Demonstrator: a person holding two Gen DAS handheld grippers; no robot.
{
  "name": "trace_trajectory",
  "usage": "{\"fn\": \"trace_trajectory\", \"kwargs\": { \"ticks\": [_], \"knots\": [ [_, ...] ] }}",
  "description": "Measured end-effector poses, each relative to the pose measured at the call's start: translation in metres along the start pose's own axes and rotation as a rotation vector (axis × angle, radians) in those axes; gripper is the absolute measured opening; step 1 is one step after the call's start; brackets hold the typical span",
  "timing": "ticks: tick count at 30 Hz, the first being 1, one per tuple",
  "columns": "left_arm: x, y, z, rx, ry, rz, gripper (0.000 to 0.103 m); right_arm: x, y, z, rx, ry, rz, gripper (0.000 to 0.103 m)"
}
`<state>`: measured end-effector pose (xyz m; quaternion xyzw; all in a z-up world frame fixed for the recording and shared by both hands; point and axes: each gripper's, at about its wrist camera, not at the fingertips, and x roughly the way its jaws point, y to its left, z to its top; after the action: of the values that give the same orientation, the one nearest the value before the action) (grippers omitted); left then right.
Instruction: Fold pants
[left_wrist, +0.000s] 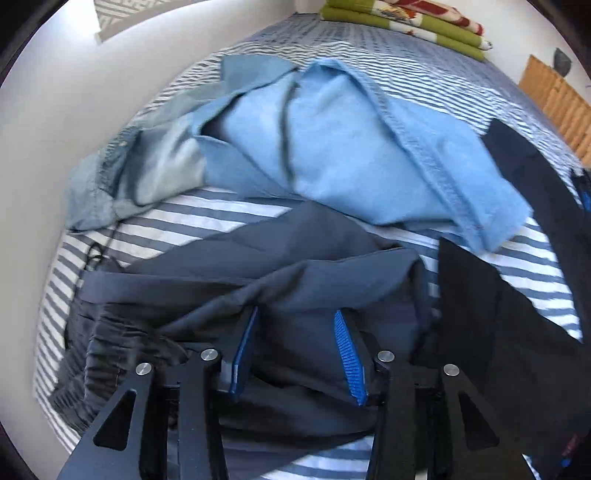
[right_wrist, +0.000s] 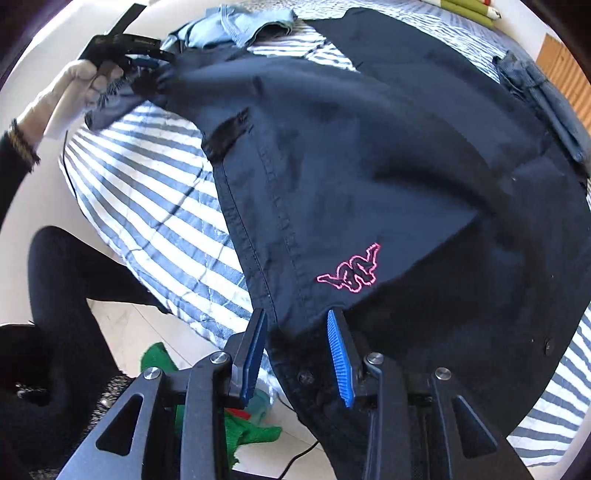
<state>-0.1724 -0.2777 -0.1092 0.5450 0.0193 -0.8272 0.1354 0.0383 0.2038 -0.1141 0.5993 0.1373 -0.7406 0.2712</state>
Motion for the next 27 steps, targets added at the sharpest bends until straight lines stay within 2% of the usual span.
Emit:
{"fn": "trace_trajectory", "kwargs": {
  "ticks": [2,3,6,8,9,11,12,15,18,20,22,23,24,27],
  "knots": [
    [0.007,0.011,0.01,-0.008,-0.019,0.093,0.044,0.004,0.004,0.002,-0.012,0.006,0.001,0.042],
    [0.006,0.014,0.013,-0.016,-0.02,0.1,0.044,0.005,0.006,0.003,-0.019,0.008,0.0,0.044],
    [-0.016,0.017,0.009,-0.04,-0.06,-0.016,0.046,0.011,0.014,0.006,-0.07,0.013,-0.023,0.044],
    [-0.034,0.014,-0.002,-0.019,-0.076,-0.128,0.055,0.014,0.02,0.007,-0.102,0.018,-0.029,0.044],
    [-0.043,0.012,-0.009,-0.013,-0.08,-0.185,0.056,0.017,0.022,0.009,-0.118,0.02,-0.039,0.044],
    [-0.051,0.005,-0.023,-0.009,-0.049,-0.311,0.06,0.021,0.028,0.009,-0.156,0.022,-0.063,0.044],
    [-0.052,-0.001,-0.028,0.003,-0.025,-0.347,0.06,0.023,0.033,0.009,-0.178,0.023,-0.075,0.044],
    [-0.047,-0.028,-0.045,0.057,0.041,-0.383,0.06,0.029,0.043,0.009,-0.235,0.021,-0.118,0.044],
    [-0.034,-0.045,-0.056,0.084,0.076,-0.369,0.058,0.029,0.046,0.007,-0.262,0.013,-0.137,0.044],
    [-0.024,-0.049,-0.057,0.077,0.115,-0.358,0.013,0.027,0.042,0.006,-0.25,0.013,-0.131,0.042],
    [-0.018,-0.046,-0.055,0.071,0.111,-0.328,0.009,0.025,0.037,0.005,-0.237,0.017,-0.142,0.03],
    [-0.02,-0.043,-0.053,0.057,0.106,-0.338,0.003,0.024,0.034,0.005,-0.231,0.02,-0.142,0.025],
    [-0.023,-0.039,-0.051,0.047,0.098,-0.345,0.003,0.022,0.032,0.005,-0.221,0.022,-0.126,0.015],
    [-0.045,-0.031,-0.046,0.039,0.052,-0.352,0.003,0.013,0.028,0.003,-0.197,0.027,-0.096,0.01]
  ]
}}
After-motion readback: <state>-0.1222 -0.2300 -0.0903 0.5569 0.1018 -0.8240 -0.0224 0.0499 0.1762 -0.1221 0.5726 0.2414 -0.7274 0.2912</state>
